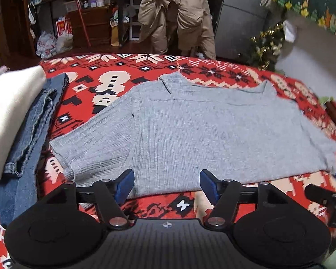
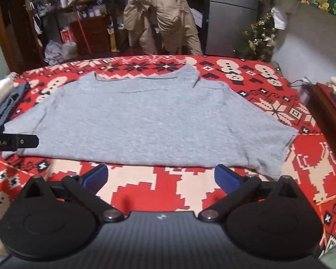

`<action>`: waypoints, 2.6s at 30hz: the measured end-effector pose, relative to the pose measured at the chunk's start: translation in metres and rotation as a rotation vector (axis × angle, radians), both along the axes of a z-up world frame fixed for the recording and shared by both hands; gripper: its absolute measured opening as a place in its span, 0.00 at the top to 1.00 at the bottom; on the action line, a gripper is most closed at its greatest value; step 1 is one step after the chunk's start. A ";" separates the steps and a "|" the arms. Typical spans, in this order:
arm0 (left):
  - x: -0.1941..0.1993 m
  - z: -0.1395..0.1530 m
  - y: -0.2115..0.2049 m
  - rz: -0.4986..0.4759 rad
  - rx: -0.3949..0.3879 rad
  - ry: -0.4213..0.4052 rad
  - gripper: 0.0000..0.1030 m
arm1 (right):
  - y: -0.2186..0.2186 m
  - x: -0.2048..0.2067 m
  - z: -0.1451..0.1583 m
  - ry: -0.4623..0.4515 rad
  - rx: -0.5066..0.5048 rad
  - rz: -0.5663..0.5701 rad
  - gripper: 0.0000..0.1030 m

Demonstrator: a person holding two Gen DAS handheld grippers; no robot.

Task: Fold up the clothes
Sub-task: 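Open both grippers and move them over the shirt side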

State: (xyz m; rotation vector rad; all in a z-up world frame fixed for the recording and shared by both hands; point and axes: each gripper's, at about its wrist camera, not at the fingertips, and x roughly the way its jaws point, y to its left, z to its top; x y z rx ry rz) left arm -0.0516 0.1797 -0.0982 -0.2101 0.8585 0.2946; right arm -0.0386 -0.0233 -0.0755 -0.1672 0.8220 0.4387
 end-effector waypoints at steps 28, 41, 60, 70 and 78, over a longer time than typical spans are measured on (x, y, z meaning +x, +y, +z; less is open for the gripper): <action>0.000 0.043 -0.032 -0.090 0.090 -0.136 0.14 | -0.006 0.011 0.054 -0.143 0.043 -0.124 0.01; -0.001 0.036 -0.011 -0.047 -0.081 -0.129 0.27 | 0.005 0.006 0.045 -0.080 0.048 -0.061 0.01; -0.027 -0.013 0.138 0.599 -0.523 0.033 0.40 | -0.017 0.019 0.047 -0.040 0.124 -0.160 0.10; -0.026 -0.021 0.144 0.590 -0.575 0.032 0.58 | -0.017 0.020 0.047 -0.025 0.137 -0.166 0.09; -0.031 -0.020 0.150 0.640 -0.583 0.003 0.70 | -0.017 0.019 0.047 -0.024 0.138 -0.166 0.09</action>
